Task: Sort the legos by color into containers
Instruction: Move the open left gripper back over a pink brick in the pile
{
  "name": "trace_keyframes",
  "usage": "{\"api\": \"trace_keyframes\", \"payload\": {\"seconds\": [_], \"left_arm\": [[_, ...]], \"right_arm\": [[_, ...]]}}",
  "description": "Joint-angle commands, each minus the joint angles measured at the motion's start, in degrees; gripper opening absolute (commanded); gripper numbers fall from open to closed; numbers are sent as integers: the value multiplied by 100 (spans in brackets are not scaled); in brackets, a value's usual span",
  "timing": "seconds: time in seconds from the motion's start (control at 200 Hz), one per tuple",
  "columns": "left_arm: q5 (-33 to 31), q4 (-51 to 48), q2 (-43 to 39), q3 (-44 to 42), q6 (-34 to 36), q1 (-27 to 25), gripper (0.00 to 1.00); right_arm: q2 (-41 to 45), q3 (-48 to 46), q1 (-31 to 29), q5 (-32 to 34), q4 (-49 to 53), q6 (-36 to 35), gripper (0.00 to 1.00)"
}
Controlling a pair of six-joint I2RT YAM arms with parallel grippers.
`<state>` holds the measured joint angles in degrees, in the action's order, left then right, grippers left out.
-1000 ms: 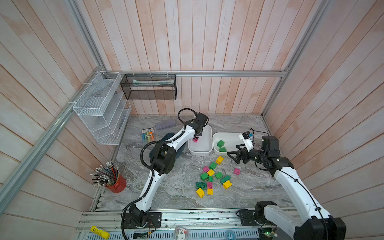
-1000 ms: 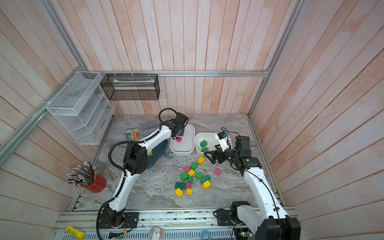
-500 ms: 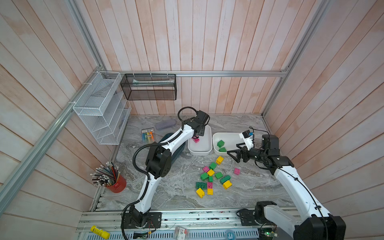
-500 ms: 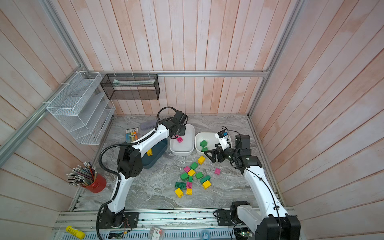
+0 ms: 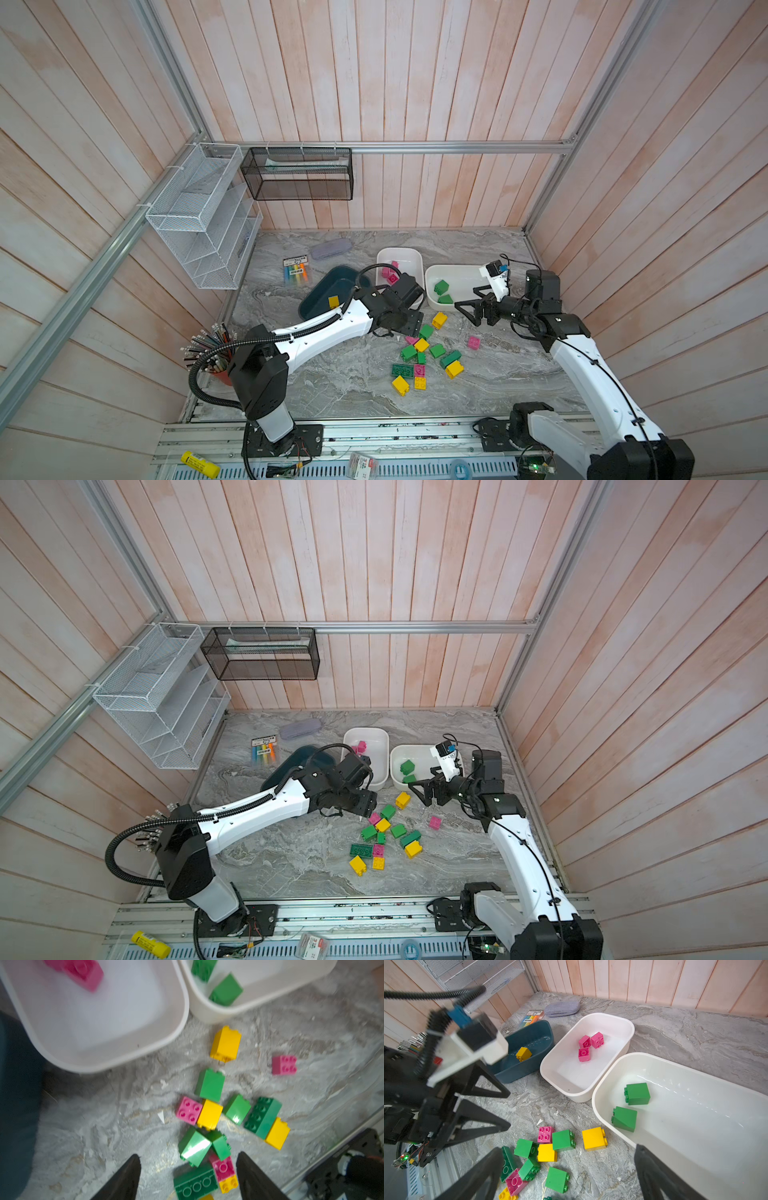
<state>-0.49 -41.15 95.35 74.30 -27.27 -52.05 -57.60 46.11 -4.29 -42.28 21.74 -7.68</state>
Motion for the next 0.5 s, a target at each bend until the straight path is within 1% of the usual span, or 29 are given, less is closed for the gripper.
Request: {"api": "trace_keyframes", "payload": {"seconds": [0.0, 0.065, 0.14, 0.305, 0.495], "left_arm": [[377, 837, -326, -564, 89, 20, 75], [486, 1199, -318, -821, 396, 32, 75], [497, 1394, -113, -881, 745, 46, 75], [391, 1506, 459, -631, 1457, 76, 74], [705, 1624, 900, -425, 1901, 178, 73]], "right_arm": [[169, -121, 21, -55, 203, -24, 98], [214, -167, 25, -52, 241, -7, 98], [267, -199, 24, -45, 258, 21, 98], [323, -164, 22, 42, 371, -24, 98], [316, -163, 21, 61, 345, 8, 98]]}}
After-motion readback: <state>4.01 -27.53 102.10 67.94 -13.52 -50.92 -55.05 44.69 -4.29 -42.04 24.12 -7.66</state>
